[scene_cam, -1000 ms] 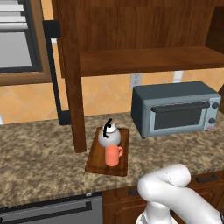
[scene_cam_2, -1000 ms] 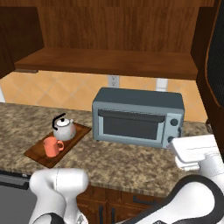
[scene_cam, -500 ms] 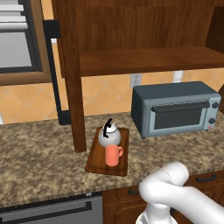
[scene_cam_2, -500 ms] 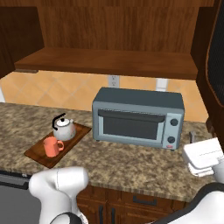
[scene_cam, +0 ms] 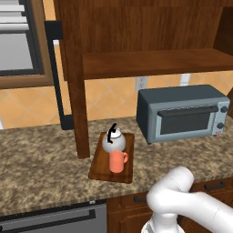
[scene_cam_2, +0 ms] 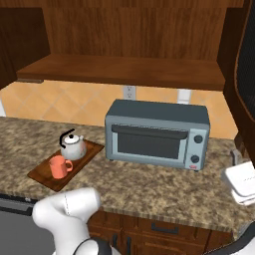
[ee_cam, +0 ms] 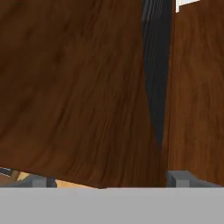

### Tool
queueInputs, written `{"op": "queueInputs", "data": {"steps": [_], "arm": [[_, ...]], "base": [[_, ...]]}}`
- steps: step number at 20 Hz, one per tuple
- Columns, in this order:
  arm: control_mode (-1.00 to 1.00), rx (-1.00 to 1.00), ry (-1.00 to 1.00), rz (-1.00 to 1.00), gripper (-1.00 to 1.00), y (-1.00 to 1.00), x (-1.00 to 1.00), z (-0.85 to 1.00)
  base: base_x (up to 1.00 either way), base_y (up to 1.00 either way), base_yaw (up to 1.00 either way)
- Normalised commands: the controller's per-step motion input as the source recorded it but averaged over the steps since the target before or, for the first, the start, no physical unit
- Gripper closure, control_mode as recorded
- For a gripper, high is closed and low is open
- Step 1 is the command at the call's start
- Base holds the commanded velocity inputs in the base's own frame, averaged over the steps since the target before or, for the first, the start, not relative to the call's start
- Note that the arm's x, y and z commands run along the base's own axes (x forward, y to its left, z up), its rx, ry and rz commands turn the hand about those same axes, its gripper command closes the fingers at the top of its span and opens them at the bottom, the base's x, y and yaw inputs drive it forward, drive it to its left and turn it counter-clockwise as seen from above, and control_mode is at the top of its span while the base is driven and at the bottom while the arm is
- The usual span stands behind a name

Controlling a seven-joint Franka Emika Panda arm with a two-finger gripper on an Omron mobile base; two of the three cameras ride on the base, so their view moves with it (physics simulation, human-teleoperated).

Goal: Pick the kettle from the counter and place it on the tray. Then pick the mug from the cabinet and place it on the tray. Then close the cabinet doors.

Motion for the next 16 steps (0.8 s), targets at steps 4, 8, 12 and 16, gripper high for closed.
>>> {"op": "queueInputs", "data": {"steps": [4, 8, 12, 16], "arm": [[-1.0, -0.25, -0.2, 0.02, -1.0, 0.26, -0.25, 0.66], [-1.0, -0.25, -0.19, 0.0, -1.0, 0.47, -0.2, 0.61], [-1.0, -0.26, -0.12, 0.0, -1.0, 0.73, -0.07, 0.51], [-1.0, -0.28, -0.02, 0.0, -1.0, 0.91, 0.0, 0.32]], "base": [[0.0, 0.0, 0.0], [0.0, 0.0, 0.0], [0.0, 0.0, 0.0], [0.0, 0.0, 0.0]]}}
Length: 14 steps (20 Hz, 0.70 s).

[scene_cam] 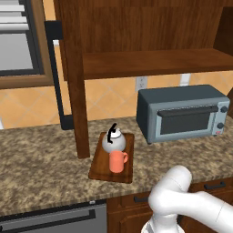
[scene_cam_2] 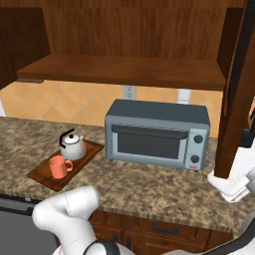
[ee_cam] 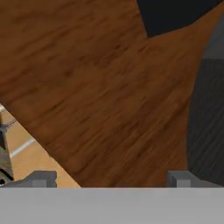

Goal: Pick the kettle from the counter and place it on the tray. Then pick the mug from the cabinet and place it on the tray. Then close the cabinet doors.

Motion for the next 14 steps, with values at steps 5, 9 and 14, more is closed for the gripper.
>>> {"op": "queueInputs", "data": {"steps": [5, 9, 14], "arm": [[-1.0, -0.24, 0.0, 0.0, -1.0, 0.85, 0.0, 0.33], [-1.0, -0.2, 0.08, -0.01, -1.0, 0.76, 0.08, 0.28], [-1.0, -0.19, 0.17, -0.02, -1.0, 0.66, 0.24, 0.22]], "base": [[0.0, 0.0, 0.0], [0.0, 0.0, 0.0], [0.0, 0.0, 0.0]]}}
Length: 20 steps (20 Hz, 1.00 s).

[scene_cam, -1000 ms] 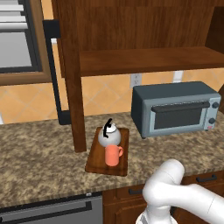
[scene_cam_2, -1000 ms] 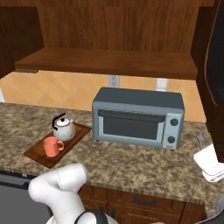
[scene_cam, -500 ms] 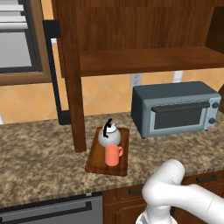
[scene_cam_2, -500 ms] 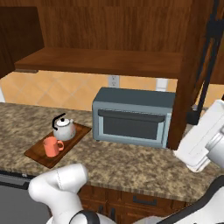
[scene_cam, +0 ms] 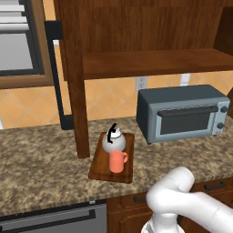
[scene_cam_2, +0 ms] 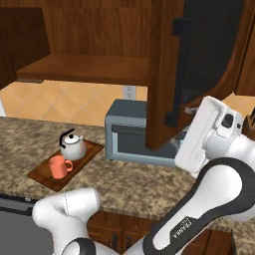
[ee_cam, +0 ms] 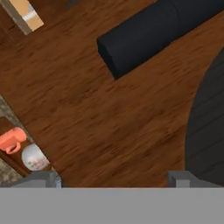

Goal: Pick the kettle from the counter and place it on the tray. Then pick the mug from the cabinet and place it on the tray. Then close the cabinet doors.

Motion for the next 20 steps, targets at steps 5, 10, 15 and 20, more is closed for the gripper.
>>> {"op": "queueInputs", "data": {"steps": [5, 10, 15, 20], "arm": [[-1.0, -0.19, 0.22, -0.01, -1.0, 0.47, 0.35, 0.27], [-1.0, -0.11, 0.14, -0.06, -1.0, 0.44, 0.44, 0.24], [-1.0, -0.04, 0.04, -0.05, -1.0, 0.41, 0.4, -0.09], [-1.0, -0.03, 0.0, -0.02, -1.0, 0.24, 0.22, -0.27]], "base": [[0.0, 0.0, 0.0], [0.0, 0.0, 0.0], [0.0, 0.0, 0.0], [0.0, 0.0, 0.0]]}}
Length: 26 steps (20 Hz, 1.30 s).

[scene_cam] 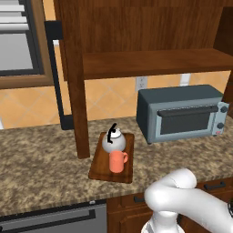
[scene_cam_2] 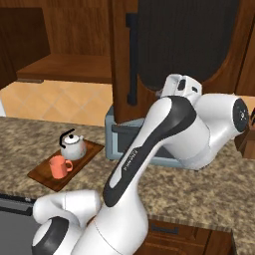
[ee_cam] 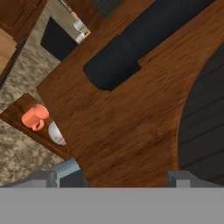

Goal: Pick the kettle from the counter and place it on the tray. Then pick the mug from the cabinet and place it on the tray. Then close the cabinet doors.

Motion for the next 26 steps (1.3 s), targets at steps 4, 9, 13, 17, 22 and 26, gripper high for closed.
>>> {"op": "queueInputs", "data": {"steps": [4, 9, 13, 17, 22, 26], "arm": [[-1.0, -0.01, 0.0, -0.03, -1.0, 0.27, 0.34, -0.21], [-1.0, -0.01, 0.0, -0.09, -1.0, 0.38, 0.53, -0.12], [-1.0, 0.0, 0.0, -0.1, -1.0, 0.3, 0.52, -0.15], [-1.0, 0.0, 0.0, -0.13, -1.0, 0.29, 0.57, -0.18], [-1.0, 0.0, -0.05, -0.08, -1.0, 0.35, 0.64, -0.14], [-1.0, 0.0, 0.0, -0.01, -1.0, 0.22, 0.77, -0.06]], "base": [[0.0, 0.0, 0.0], [0.0, 0.0, 0.0], [0.0, 0.0, 0.0], [0.0, 0.0, 0.0], [0.0, 0.0, 0.0], [0.0, 0.0, 0.0]]}}
